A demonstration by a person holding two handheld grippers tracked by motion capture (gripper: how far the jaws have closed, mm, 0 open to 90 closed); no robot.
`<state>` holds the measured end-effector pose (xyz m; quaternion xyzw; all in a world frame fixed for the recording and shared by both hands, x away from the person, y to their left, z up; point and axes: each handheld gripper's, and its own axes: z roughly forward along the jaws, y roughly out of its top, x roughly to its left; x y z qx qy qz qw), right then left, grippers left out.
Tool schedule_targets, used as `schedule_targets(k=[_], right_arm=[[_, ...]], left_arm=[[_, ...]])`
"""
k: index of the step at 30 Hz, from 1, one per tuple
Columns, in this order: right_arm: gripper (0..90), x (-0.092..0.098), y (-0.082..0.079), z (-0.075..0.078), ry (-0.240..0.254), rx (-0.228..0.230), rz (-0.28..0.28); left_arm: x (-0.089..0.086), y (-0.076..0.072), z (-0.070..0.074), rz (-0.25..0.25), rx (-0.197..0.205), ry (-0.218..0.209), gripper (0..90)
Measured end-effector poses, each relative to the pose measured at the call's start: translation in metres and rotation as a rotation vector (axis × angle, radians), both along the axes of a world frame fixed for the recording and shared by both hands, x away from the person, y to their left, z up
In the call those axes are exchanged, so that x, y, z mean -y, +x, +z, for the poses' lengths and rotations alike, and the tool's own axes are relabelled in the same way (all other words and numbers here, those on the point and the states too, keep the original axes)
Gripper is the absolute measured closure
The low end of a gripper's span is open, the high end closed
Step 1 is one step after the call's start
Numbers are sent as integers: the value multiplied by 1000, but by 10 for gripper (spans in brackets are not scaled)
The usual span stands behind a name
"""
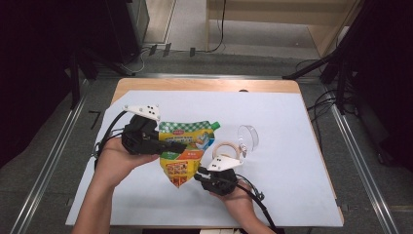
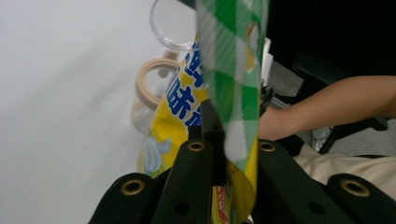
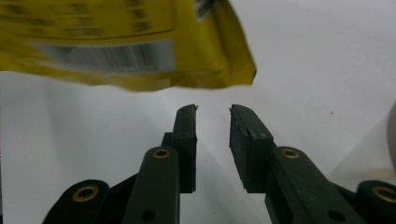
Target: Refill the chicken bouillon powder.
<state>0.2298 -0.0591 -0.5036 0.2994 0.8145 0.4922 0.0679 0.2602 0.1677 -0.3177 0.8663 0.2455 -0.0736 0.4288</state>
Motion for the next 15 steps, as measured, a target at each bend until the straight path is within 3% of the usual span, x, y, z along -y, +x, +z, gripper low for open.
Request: schedule_targets(k=[5, 8, 9, 13, 15], right_arm=[[691, -1, -7, 1, 42, 52, 21], [699, -4, -17, 5, -1, 137, 43], [699, -5, -20, 5, -14, 144, 53], [715, -10, -26, 5, -5, 109, 83], [723, -12, -27, 6, -5, 103, 98]], left_arm=[[7, 0, -3, -24, -46, -3, 900], [7, 4, -7, 23, -61, -2, 894], [7, 6, -9, 36, -63, -8, 893], [16, 7, -14, 68, -50, -30, 855], [24, 7, -18, 100, -34, -16, 823]])
